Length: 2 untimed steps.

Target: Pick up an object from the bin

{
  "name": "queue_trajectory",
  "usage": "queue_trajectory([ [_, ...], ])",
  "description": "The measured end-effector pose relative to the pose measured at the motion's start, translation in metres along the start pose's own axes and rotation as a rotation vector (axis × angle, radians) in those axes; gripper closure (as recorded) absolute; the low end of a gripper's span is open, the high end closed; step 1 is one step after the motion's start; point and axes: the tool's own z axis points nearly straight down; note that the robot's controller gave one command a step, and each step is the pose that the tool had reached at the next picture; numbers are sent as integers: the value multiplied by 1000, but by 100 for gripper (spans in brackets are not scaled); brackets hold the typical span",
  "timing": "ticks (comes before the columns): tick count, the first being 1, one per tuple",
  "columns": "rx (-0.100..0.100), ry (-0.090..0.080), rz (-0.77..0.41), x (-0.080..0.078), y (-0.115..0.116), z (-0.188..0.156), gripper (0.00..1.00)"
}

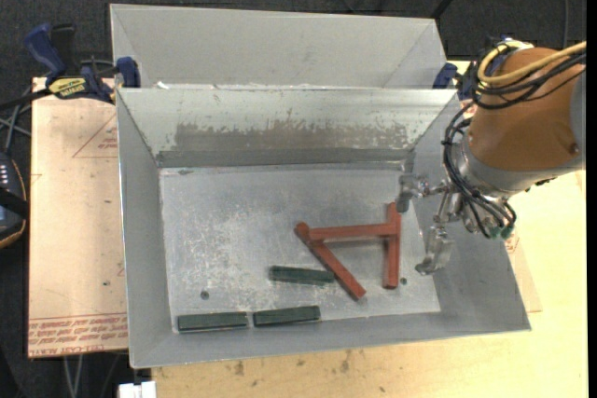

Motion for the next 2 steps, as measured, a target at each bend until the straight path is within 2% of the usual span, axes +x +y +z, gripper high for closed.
queue_trajectory([
  [1,2,-13,112,-3,3,26,0],
  [2,-1,-2,226,7,3,55,0],
])
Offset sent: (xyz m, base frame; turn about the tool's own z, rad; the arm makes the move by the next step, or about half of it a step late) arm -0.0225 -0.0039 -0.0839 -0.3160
